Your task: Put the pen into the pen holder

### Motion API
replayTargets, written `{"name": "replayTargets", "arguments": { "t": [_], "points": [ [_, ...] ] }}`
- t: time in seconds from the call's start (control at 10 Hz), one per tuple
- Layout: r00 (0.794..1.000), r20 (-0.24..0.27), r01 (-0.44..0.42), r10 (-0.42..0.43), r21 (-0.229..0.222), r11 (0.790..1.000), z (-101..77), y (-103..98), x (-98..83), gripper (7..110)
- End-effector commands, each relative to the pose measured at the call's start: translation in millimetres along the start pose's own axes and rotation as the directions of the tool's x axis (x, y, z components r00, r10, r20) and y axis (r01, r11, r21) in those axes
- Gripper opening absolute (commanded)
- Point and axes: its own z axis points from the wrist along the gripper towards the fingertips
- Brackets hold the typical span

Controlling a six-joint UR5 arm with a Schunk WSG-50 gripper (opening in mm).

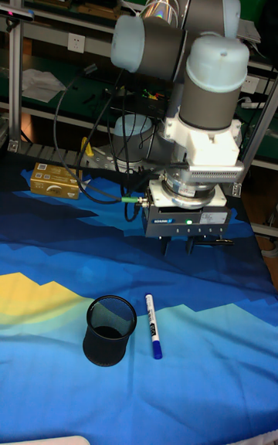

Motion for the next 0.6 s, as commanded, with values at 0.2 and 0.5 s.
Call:
{"name": "replayTargets", "arguments": {
  "t": [0.2,0.5],
  "points": [
    [1.000,0.008,-0.012,0.012,0.009,1.000,38.2,-1.1,-24.1,44],
    [1.000,0.014,-0.001,0.000,0.052,0.999,62.6,-11.2,-29.4,44]
  ]
}}
